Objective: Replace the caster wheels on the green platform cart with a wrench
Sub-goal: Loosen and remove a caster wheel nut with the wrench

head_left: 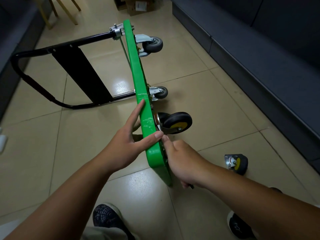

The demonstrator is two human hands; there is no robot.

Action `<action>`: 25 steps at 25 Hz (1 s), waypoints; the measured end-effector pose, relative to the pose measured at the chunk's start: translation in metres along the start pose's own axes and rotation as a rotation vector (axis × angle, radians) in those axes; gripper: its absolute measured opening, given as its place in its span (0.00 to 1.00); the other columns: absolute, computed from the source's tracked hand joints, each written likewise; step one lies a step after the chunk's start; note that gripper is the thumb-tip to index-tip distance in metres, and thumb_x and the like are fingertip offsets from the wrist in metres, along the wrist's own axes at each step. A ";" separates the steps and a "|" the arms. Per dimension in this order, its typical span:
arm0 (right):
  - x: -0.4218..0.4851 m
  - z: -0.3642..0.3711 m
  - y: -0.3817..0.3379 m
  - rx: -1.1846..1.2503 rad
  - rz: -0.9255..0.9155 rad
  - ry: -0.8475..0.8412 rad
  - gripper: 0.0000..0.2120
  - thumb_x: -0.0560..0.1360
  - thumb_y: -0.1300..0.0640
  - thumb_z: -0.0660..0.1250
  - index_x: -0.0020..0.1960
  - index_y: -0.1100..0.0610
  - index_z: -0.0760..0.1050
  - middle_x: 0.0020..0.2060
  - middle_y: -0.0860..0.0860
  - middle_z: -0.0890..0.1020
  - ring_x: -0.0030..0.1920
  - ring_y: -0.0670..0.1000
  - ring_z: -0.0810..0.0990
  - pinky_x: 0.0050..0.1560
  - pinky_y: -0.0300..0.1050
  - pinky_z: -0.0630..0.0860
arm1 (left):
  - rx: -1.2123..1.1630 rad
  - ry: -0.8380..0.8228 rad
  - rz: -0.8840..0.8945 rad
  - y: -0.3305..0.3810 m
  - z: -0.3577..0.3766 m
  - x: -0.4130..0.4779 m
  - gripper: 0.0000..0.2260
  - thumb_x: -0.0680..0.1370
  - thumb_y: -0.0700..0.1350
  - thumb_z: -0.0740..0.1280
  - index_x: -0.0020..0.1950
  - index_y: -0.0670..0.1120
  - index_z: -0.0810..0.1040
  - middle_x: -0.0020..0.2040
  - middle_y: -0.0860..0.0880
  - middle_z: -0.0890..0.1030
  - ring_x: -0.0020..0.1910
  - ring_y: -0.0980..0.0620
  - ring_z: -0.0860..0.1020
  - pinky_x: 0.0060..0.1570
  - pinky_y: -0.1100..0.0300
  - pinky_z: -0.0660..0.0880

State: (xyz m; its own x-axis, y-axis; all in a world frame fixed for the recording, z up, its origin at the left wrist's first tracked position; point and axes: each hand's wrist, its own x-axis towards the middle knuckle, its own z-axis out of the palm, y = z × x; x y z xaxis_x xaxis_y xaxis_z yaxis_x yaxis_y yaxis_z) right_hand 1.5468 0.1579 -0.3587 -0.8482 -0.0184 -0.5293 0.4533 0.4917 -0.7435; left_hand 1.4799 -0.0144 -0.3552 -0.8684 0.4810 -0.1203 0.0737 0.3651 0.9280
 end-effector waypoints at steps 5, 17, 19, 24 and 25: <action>0.005 0.001 0.005 -0.119 -0.080 0.048 0.31 0.83 0.38 0.41 0.52 0.60 0.74 0.32 0.53 0.75 0.24 0.48 0.76 0.24 0.39 0.69 | 0.001 -0.004 -0.002 0.001 0.002 -0.001 0.41 0.73 0.61 0.72 0.78 0.73 0.49 0.79 0.62 0.61 0.78 0.55 0.62 0.64 0.51 0.77; -0.002 -0.008 -0.007 0.293 0.124 -0.150 0.23 0.83 0.37 0.44 0.48 0.55 0.65 0.22 0.53 0.68 0.14 0.51 0.65 0.23 0.36 0.65 | -0.013 -0.001 0.022 0.002 0.003 0.000 0.44 0.70 0.64 0.72 0.79 0.71 0.49 0.76 0.66 0.62 0.77 0.60 0.63 0.64 0.56 0.77; 0.000 -0.002 -0.003 0.086 0.037 -0.069 0.27 0.84 0.37 0.42 0.52 0.58 0.68 0.29 0.54 0.70 0.18 0.48 0.71 0.23 0.37 0.66 | -0.011 -0.008 0.017 0.001 0.002 -0.002 0.43 0.71 0.65 0.72 0.78 0.73 0.48 0.77 0.66 0.61 0.78 0.58 0.62 0.66 0.51 0.76; 0.011 0.021 0.028 -0.163 -0.314 0.208 0.30 0.80 0.36 0.36 0.46 0.51 0.72 0.38 0.51 0.80 0.39 0.50 0.79 0.38 0.46 0.74 | 0.002 -0.004 0.021 0.002 0.000 -0.005 0.45 0.70 0.61 0.73 0.79 0.71 0.48 0.66 0.80 0.62 0.76 0.60 0.63 0.61 0.63 0.77; 0.017 0.025 0.037 -0.186 -0.380 0.239 0.27 0.81 0.37 0.38 0.48 0.50 0.72 0.39 0.52 0.81 0.40 0.53 0.81 0.40 0.48 0.76 | 0.008 -0.001 0.017 0.003 0.000 -0.005 0.45 0.70 0.61 0.73 0.79 0.71 0.48 0.66 0.80 0.62 0.76 0.61 0.64 0.60 0.65 0.77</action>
State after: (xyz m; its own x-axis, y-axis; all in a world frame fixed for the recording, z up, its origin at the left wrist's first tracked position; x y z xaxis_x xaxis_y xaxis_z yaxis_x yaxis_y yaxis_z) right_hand 1.5557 0.1543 -0.4057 -0.9933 -0.0368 -0.1094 0.0610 0.6370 -0.7684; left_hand 1.4845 -0.0160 -0.3521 -0.8666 0.4880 -0.1046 0.0925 0.3631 0.9272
